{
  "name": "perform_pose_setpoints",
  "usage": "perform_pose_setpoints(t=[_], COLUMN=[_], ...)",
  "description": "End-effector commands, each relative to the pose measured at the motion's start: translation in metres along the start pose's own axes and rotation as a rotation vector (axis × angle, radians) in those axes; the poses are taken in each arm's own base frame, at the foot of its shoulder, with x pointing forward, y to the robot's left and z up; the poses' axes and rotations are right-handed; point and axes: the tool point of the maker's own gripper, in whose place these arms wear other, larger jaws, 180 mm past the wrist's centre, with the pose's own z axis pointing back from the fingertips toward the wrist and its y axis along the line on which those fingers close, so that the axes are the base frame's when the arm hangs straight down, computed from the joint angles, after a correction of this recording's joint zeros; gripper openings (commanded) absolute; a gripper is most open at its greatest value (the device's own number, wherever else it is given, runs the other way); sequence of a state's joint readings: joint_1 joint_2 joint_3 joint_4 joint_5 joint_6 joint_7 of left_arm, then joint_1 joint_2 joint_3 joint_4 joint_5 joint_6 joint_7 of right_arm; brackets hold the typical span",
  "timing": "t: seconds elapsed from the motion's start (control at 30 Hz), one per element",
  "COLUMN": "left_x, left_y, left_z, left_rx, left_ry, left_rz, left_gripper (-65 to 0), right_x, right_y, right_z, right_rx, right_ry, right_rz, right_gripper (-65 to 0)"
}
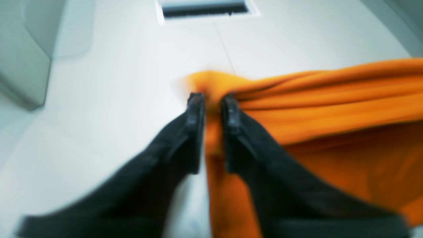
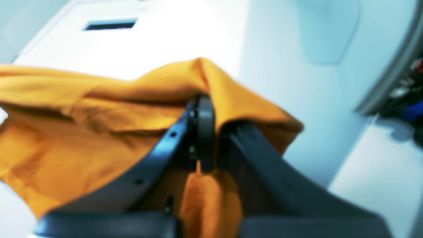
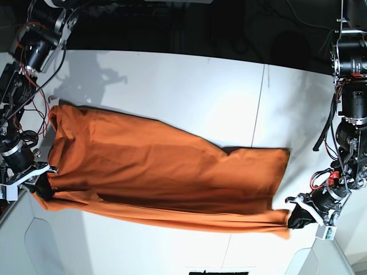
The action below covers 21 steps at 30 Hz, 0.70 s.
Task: Layout the t-shirt on the table in an organized manner, then fold the t-shirt properly
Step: 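Lift the shirt and lay it down folded lengthwise, then regrasp the shirt ends and stretch it into a long strip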
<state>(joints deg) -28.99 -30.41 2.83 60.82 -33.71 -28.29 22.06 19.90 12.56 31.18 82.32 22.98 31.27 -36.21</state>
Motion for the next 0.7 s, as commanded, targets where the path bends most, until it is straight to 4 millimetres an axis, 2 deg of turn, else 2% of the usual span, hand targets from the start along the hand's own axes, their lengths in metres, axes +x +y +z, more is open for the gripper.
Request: perform_pose_setpoints(t=[0.0,0.07,0.1,0.23,0.33,0.53,0.67], left_x=[0.024,0.017,0.013,0.004,-0.007,-0.046,-0.056], left_y=[0.009,0.007,0.007,-0.003,-0.011,-0.004,-0.009], left_z=[0.003,0.003,0.003,0.004,0.007,0.018,0.015], left_rx=[0.01,-0.001,-0.004,-0.056,-0.106,-0.088,-0.083], left_ry=[-0.055,-0.031,-0.013,0.042,0.085,0.161,0.154], left_rz=[-0.005,-0.006,-0.003,0.025,0.029,0.024,0.002], left_gripper=[-42.9,-35.9,-35.7,-35.8,-35.8,-35.8,-35.8], right_x=[0.02,0.012,0.008,0.001,-0.006,-0.051,-0.082], right_y=[-0.005,-0.006,-0.006,-0.002,0.002,0.005,-0.009], right_z=[-0.003,-0.009,-0.008,-0.004,0.008,0.06,0.095], right_rx=[-0.008,-0.004,0.002,0.033,0.059,0.05,-0.016], right_ry=[-0.045,-0.021,-0.012,0.016,0.026,0.118,0.179], right_rz=[-0.004,-0.034,-0.044,-0.088,-0.114,-0.093,-0.086], right_gripper=[-49.7,-30.7,-26.3,-26.0,-26.0,-26.0,-26.0])
